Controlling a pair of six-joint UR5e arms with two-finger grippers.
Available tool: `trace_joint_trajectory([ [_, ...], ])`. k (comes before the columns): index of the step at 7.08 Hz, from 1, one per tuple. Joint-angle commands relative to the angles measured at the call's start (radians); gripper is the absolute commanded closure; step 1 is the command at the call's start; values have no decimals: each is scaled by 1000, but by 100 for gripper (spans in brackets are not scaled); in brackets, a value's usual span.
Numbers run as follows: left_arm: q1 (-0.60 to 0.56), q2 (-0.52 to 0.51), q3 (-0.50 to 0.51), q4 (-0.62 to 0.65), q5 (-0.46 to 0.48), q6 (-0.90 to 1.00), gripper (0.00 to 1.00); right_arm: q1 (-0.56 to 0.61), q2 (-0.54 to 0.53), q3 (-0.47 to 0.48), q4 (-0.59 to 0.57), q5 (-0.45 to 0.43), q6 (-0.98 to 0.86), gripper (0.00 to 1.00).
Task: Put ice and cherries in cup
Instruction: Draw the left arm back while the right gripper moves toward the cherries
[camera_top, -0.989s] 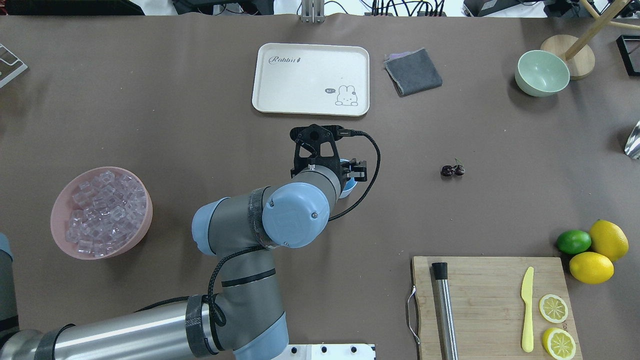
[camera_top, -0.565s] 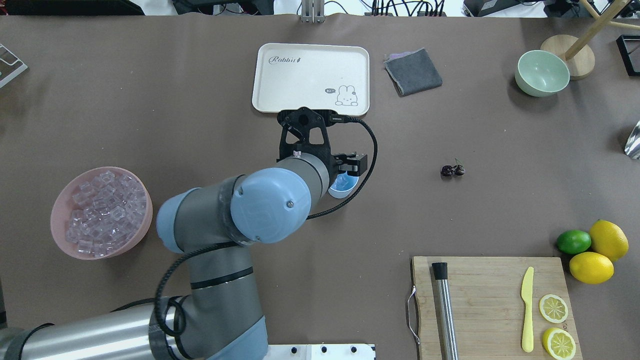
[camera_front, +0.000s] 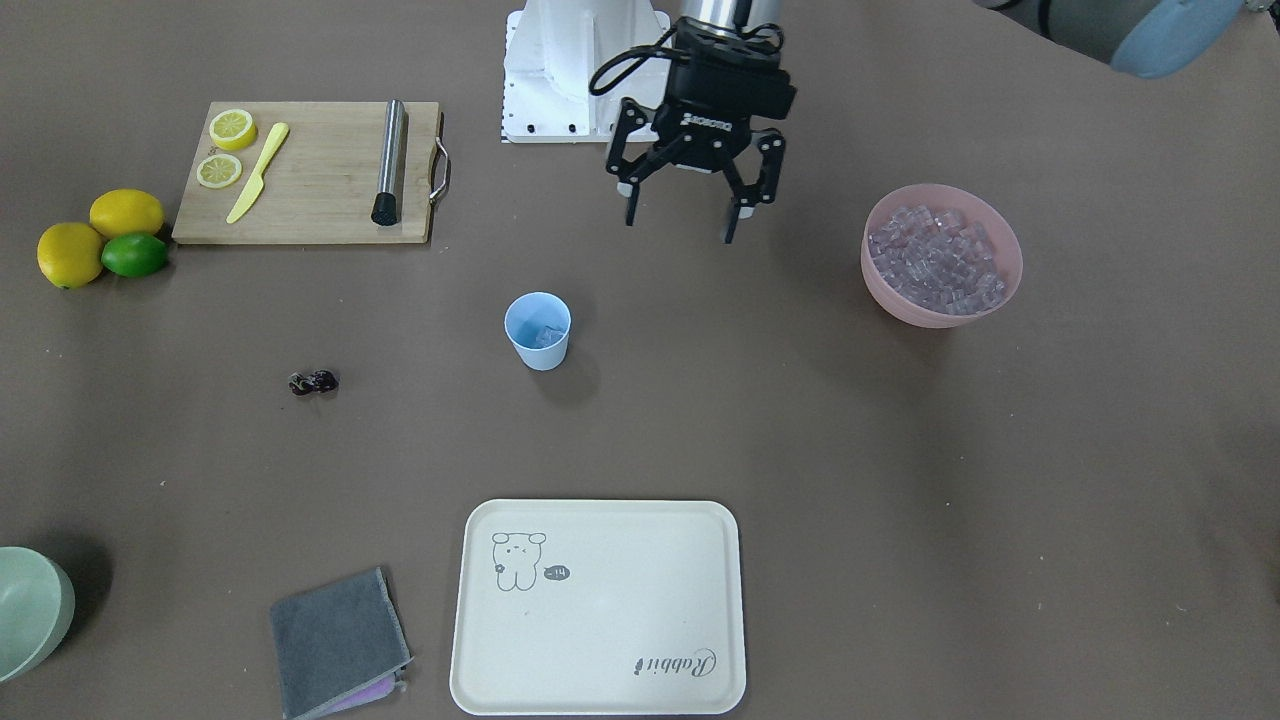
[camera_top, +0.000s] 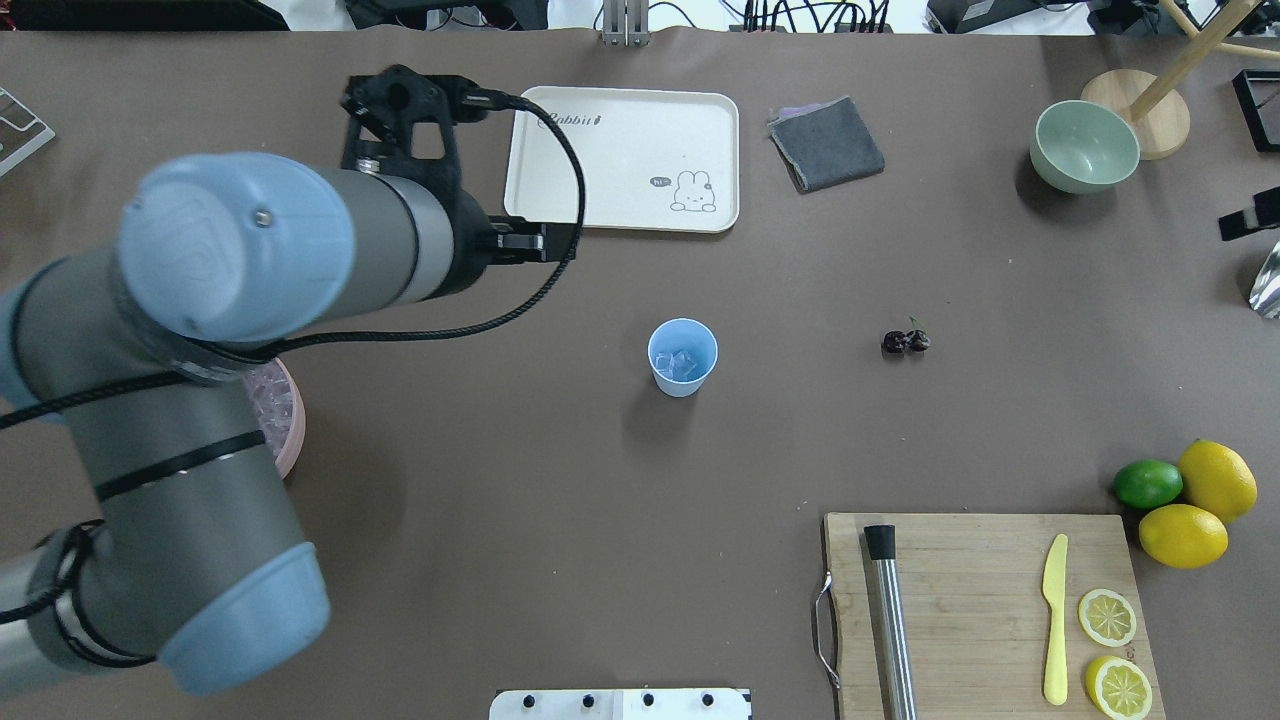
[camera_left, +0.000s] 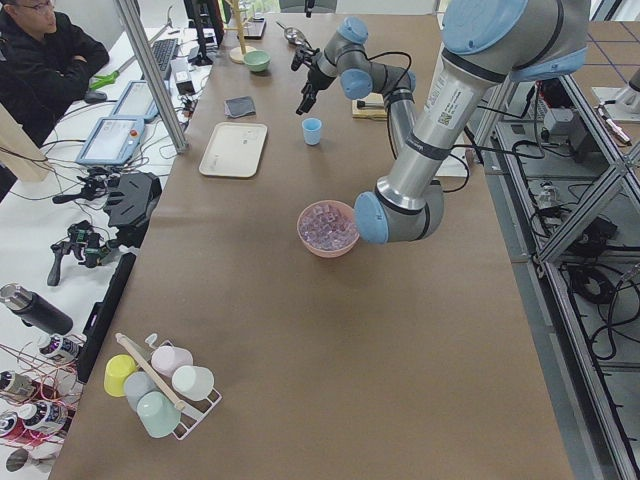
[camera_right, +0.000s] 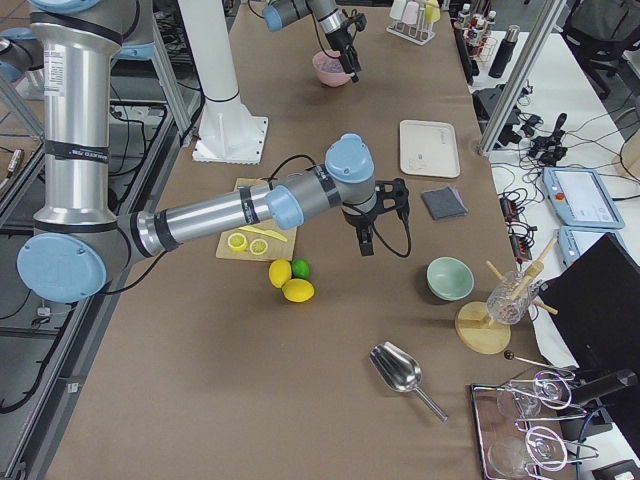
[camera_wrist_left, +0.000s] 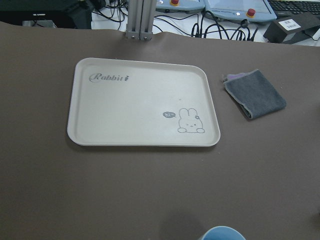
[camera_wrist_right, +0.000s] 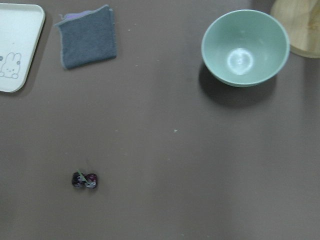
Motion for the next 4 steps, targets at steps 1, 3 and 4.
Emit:
trace_joint_trajectory([
  [1, -199, 59, -63, 77, -176, 111, 3, -221, 84, -6, 58, -132, 99, 0],
  [3, -263, 108, -94, 85, -223, 130, 3, -397, 167, -28, 90, -300, 214, 0],
  [4, -280, 130, -112, 96, -225, 132, 3, -476, 190, -29, 92, -357, 199, 0],
])
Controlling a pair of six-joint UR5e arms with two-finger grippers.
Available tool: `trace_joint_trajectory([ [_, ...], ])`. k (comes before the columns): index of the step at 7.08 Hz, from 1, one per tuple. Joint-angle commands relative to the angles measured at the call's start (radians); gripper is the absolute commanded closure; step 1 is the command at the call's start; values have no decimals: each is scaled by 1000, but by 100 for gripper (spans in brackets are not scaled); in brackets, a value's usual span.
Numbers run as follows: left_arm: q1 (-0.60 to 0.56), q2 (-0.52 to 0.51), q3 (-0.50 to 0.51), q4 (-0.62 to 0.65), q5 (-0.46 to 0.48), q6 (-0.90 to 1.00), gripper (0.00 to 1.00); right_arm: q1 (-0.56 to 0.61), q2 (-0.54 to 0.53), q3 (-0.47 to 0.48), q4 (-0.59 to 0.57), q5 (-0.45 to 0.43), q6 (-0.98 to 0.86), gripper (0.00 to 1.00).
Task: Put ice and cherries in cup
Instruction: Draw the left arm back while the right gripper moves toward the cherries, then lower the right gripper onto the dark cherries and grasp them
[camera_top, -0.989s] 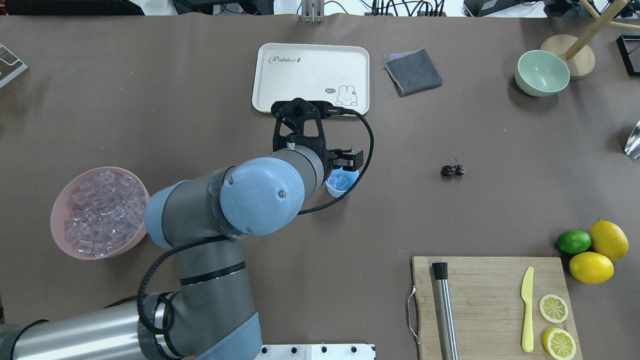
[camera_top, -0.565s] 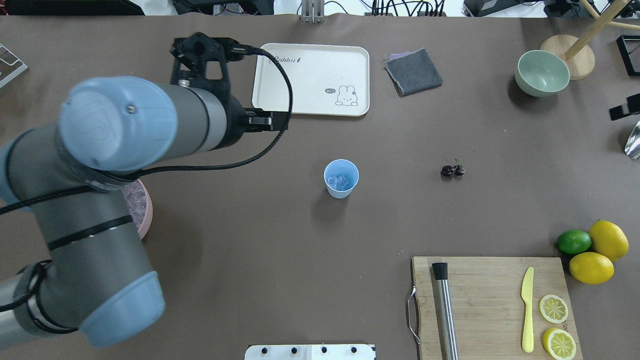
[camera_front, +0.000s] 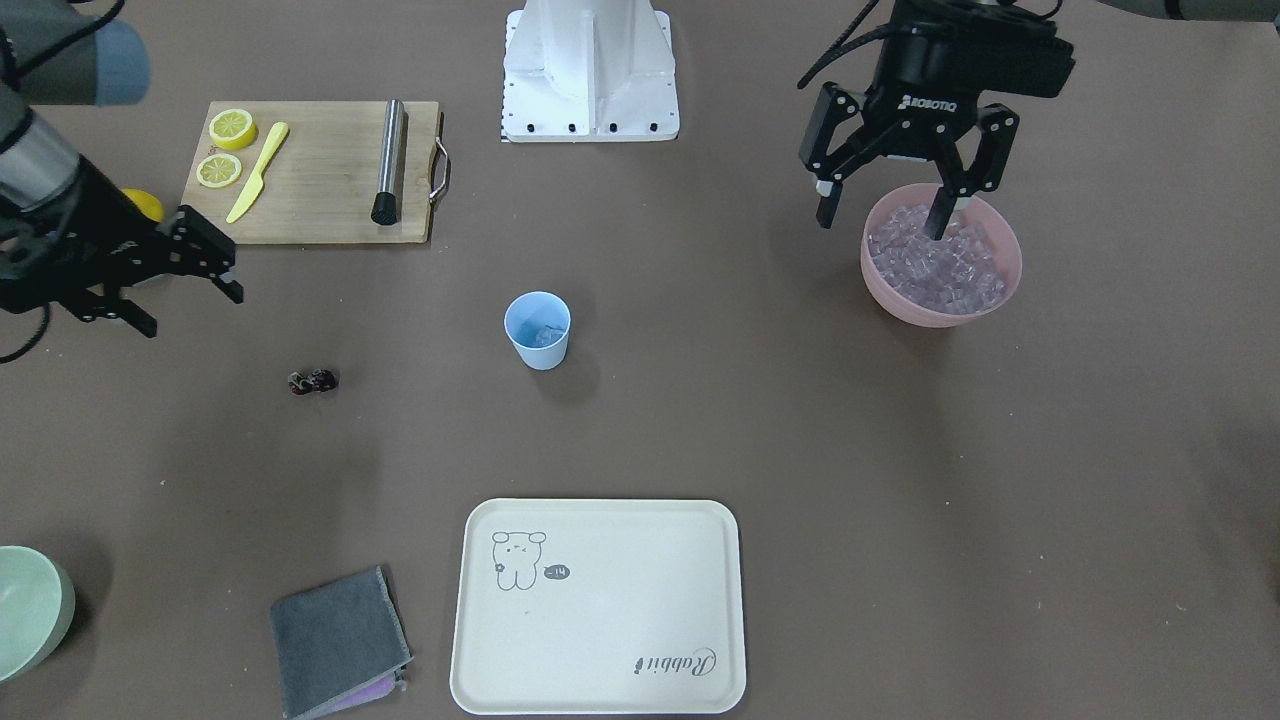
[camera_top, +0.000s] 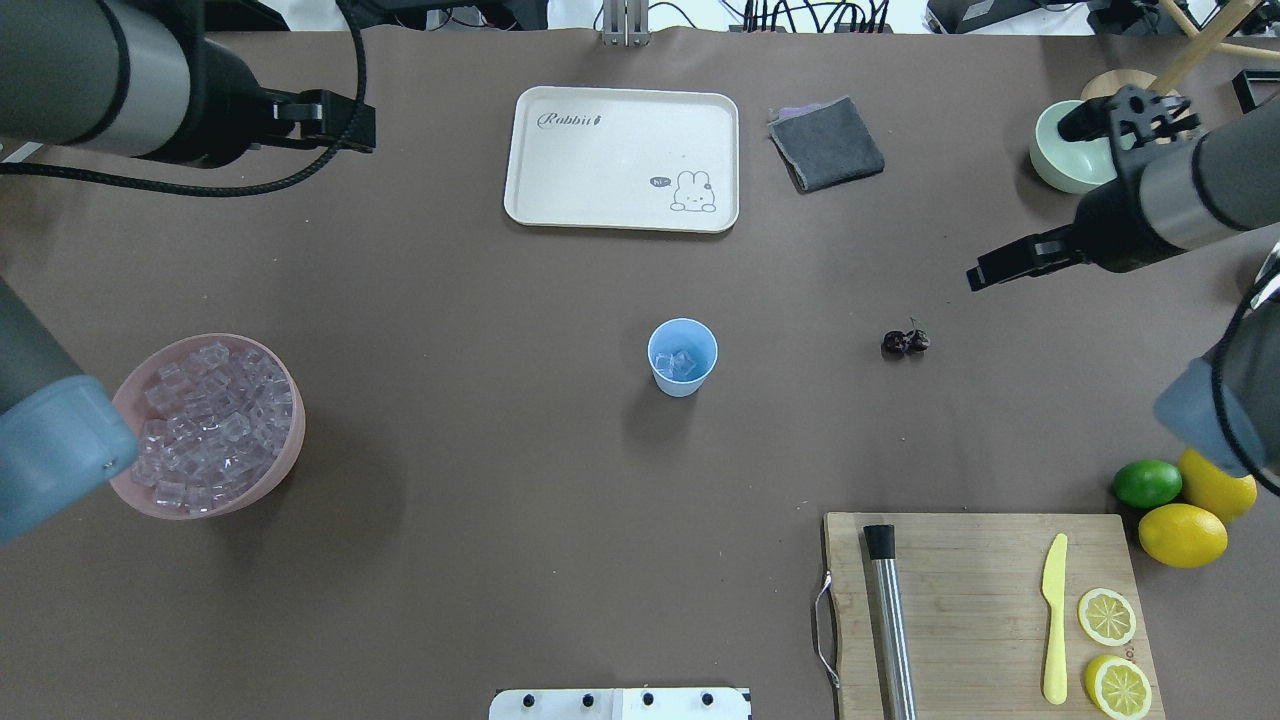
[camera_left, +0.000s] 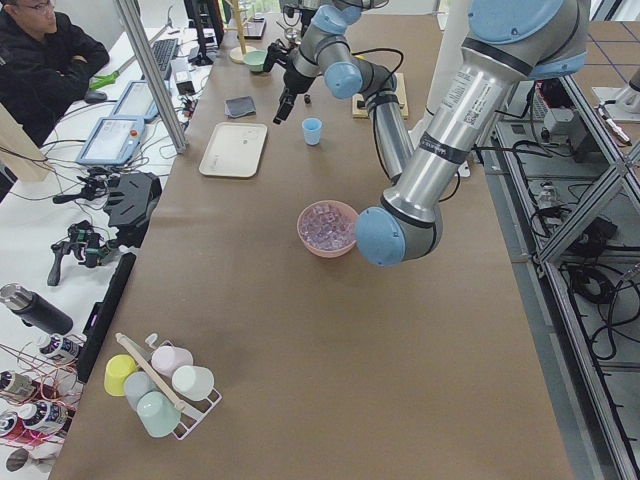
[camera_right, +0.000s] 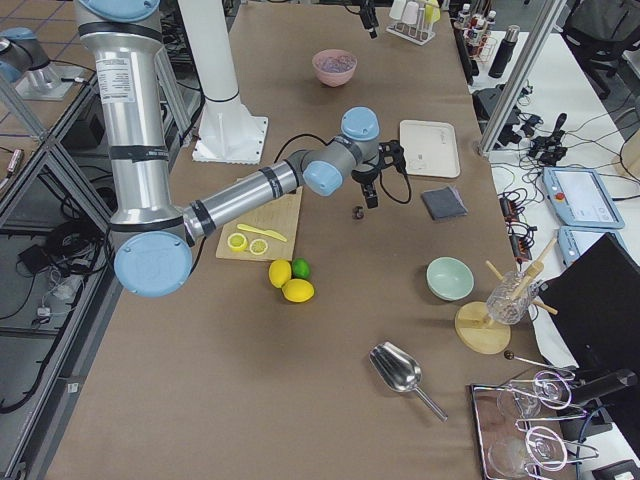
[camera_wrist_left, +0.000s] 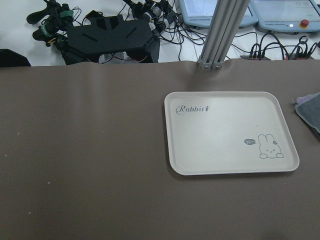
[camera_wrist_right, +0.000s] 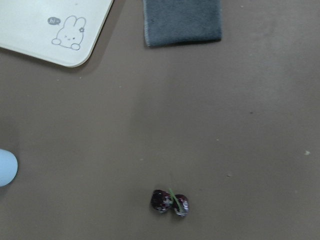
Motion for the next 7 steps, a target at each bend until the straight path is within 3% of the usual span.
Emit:
trace_joint_trajectory([
  [1, -38, 27, -27, 40, -21, 4, 3, -175, 68, -9, -1, -137, -74, 0],
  [3, -42, 29, -41, 103, -22, 0, 3, -191, 102, -88, 4, -157, -350, 0],
  [6, -42, 32, -30, 113, -22, -69, 3, -169, 104, -115, 4, -107, -516, 0],
  [7, -41, 27, -28, 135, -21, -87, 3, -139, 127, -167, 4, -104, -565, 0],
])
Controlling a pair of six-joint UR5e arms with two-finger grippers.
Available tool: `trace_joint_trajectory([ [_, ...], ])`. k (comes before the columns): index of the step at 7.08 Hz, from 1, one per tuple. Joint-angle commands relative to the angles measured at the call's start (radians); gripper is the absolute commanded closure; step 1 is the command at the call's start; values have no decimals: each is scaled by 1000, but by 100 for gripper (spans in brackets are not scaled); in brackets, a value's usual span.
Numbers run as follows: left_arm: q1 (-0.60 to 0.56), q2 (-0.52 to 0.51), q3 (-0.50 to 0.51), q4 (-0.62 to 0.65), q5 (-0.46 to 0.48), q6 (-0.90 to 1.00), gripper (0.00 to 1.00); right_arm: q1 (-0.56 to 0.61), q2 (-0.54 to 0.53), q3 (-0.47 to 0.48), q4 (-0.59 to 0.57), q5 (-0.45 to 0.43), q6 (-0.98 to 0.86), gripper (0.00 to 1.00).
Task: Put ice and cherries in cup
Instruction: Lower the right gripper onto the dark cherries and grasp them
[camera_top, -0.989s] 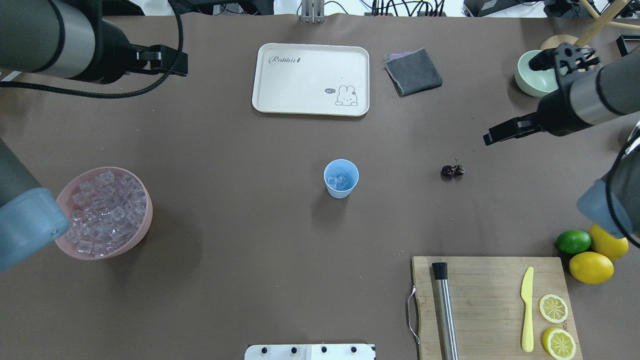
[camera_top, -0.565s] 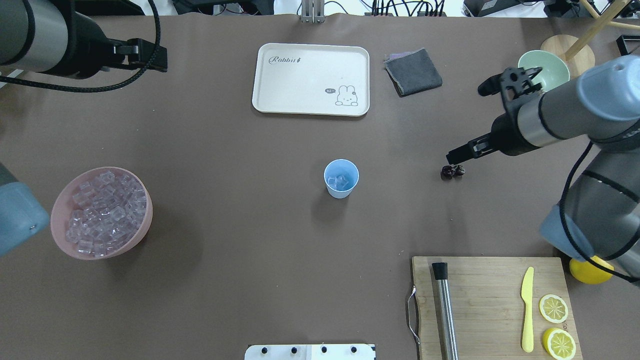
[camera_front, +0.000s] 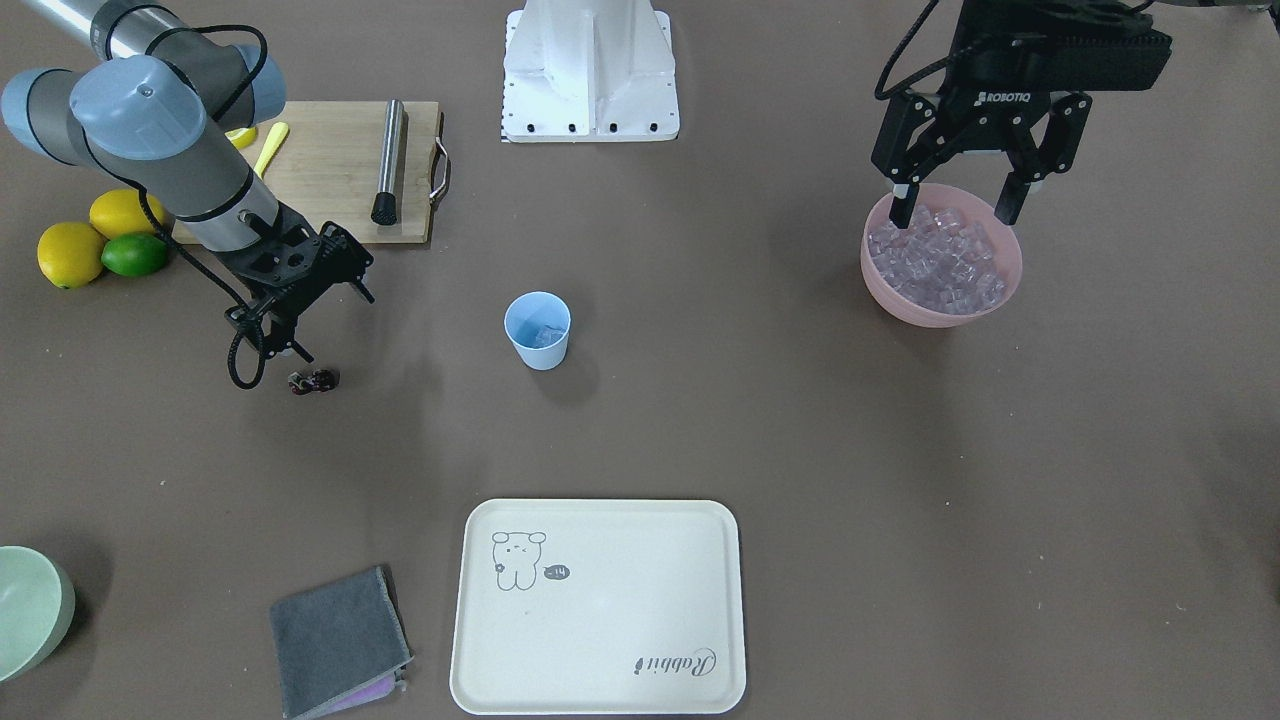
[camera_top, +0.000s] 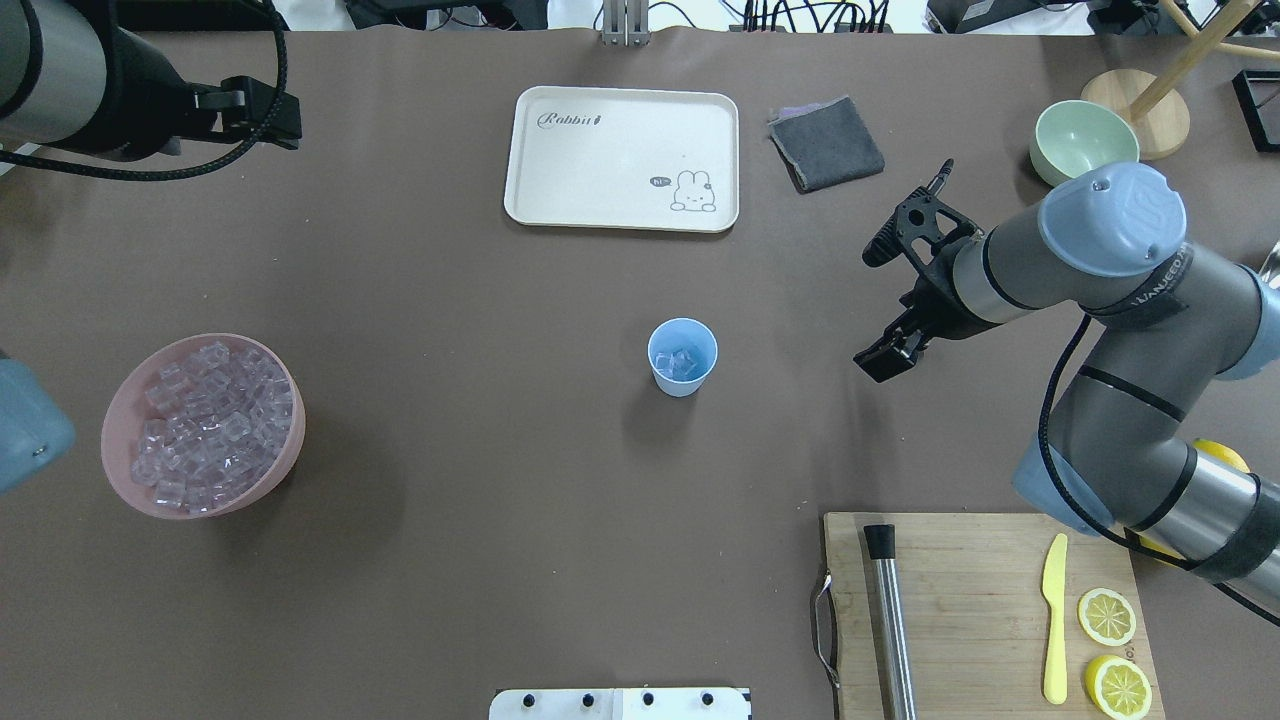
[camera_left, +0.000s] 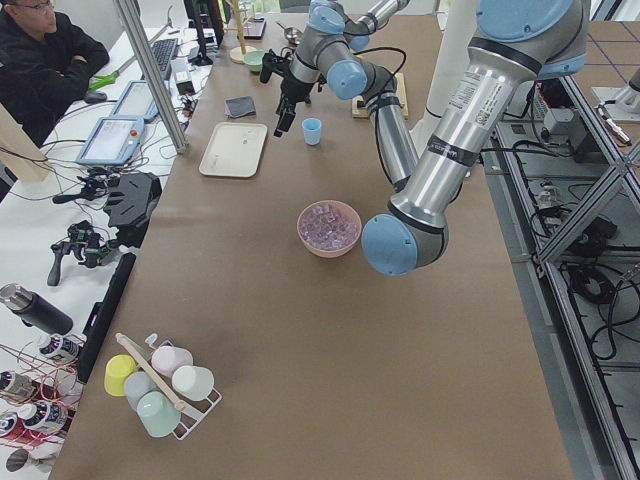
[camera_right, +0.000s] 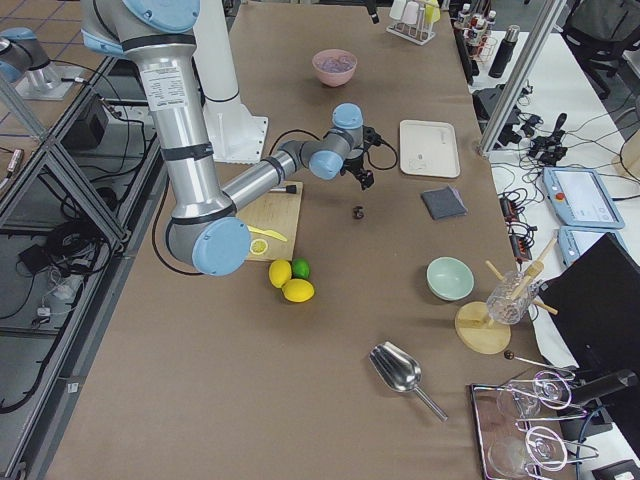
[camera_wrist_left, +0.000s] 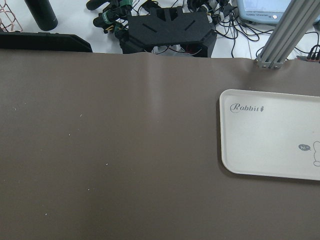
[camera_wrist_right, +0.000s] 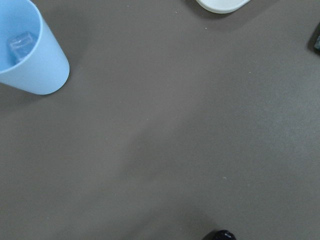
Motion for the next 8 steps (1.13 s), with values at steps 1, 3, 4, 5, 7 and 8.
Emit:
trace_joint_trajectory([
  [1, 1, -7, 3, 21, 1, -28, 3, 64, 42, -105, 5, 41, -95, 0],
  [3, 4, -12, 12, 21, 2, -28, 3, 90, 49, -246, 172, 110, -125, 0],
  [4, 4, -13, 15, 21, 4, -27, 3, 89, 53, -268, 184, 110, -125, 0],
  [5, 1, -13, 11, 20, 2, -25, 3, 89, 53, -277, 183, 113, -120, 0],
  [7, 1, -15, 11, 20, 2, -25, 5, 89, 53, -274, 184, 116, -101, 6],
  [8, 1, -15, 9, 21, 1, -27, 9, 87, 52, -274, 184, 122, -93, 18],
])
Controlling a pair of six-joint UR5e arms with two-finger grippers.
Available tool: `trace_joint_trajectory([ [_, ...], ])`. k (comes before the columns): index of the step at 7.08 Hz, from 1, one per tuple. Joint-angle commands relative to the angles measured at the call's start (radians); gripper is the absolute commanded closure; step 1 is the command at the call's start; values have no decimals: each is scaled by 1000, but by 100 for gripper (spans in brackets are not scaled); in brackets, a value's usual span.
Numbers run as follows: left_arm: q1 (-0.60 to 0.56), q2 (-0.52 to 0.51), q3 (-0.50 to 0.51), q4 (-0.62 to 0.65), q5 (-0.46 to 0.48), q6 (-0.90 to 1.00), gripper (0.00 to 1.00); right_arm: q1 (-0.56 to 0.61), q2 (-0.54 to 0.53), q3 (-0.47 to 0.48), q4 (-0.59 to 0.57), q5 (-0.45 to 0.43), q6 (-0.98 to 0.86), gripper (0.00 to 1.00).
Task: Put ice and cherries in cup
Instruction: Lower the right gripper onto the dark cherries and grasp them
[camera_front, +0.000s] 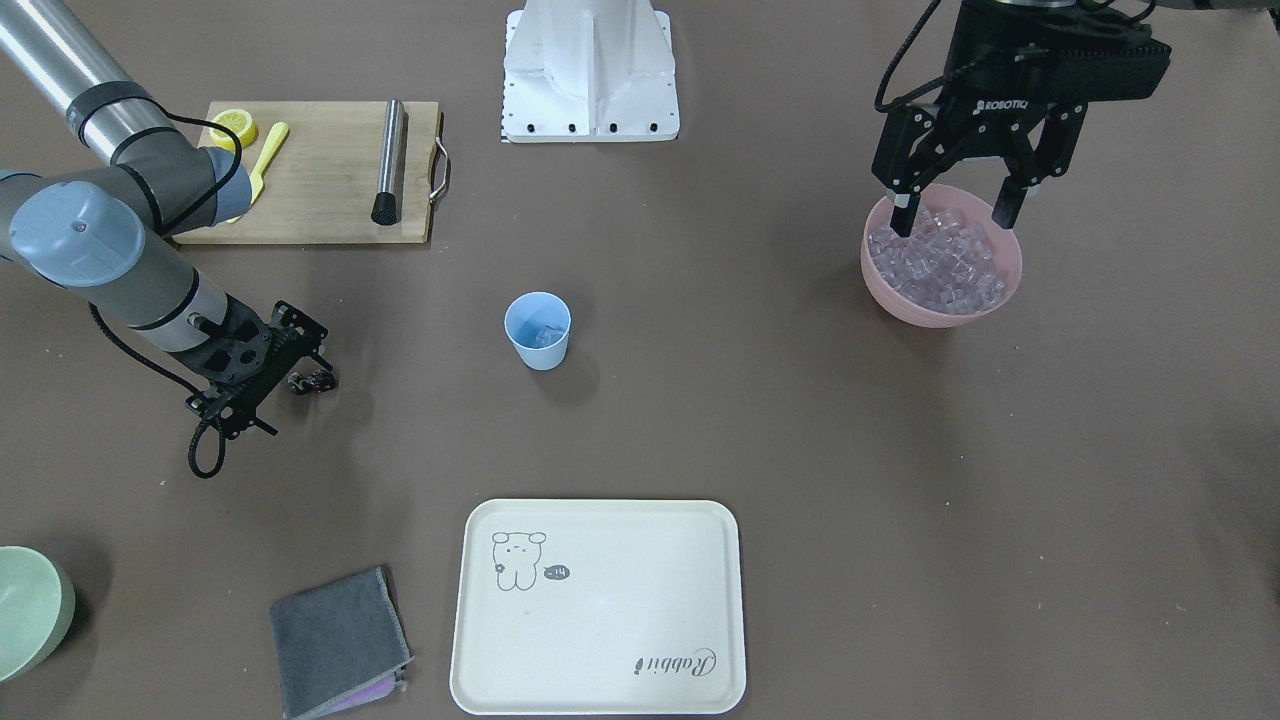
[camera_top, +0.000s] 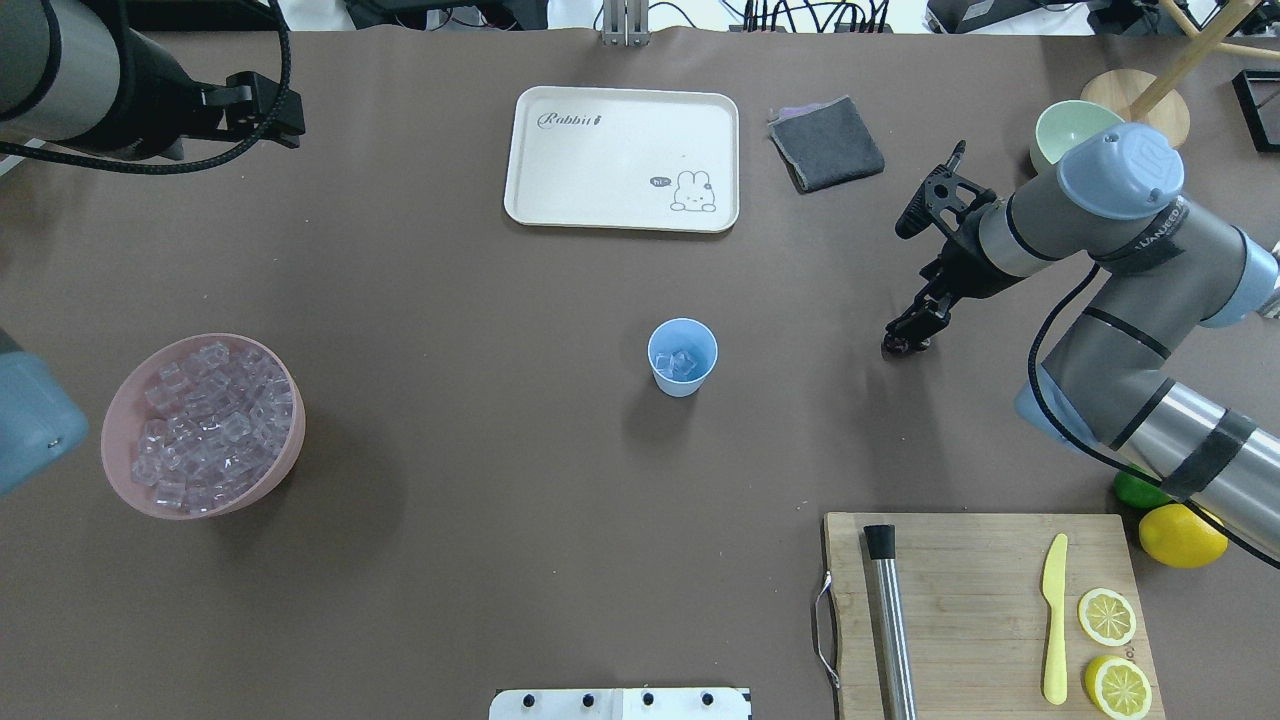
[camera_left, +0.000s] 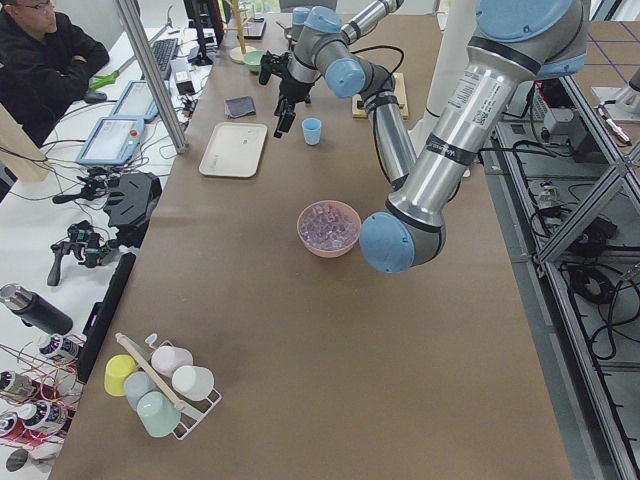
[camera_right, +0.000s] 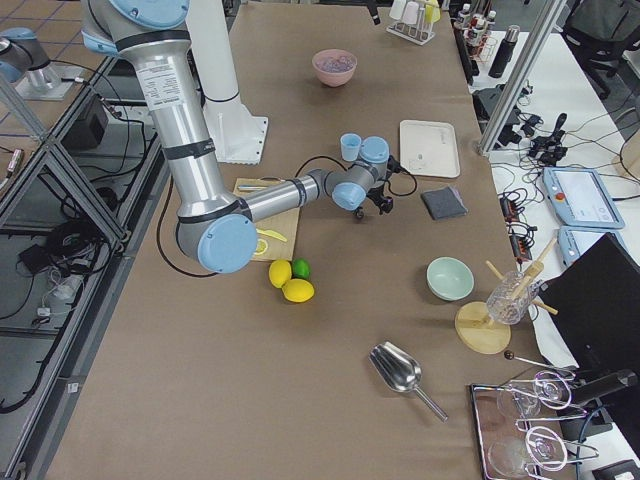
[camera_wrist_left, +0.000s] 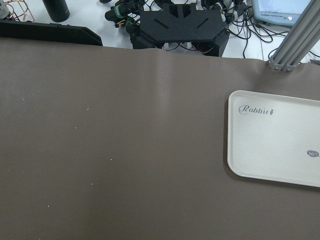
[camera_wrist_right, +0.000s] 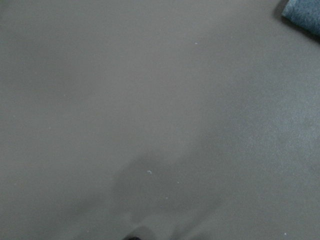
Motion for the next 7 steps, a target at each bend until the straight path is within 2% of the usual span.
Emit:
trace_joint_trajectory([
  [1, 0, 1, 0, 1, -1, -1, 10, -7, -3, 1, 1, 13, 20, 18],
  [2, 0, 1, 0, 1, -1, -1, 9, -9, -13, 12, 2, 15, 22, 19],
  [3, 0, 1, -2, 1, -1, -1, 9, -9, -17, 9, 4, 13, 20, 26],
  [6, 0, 1, -2, 1, -1, -1, 9, -6, -30, 15, 4, 13, 22, 31],
  [7, 0, 1, -5, 1, -1, -1, 9, -7, -39, 23, 4, 13, 28, 40],
])
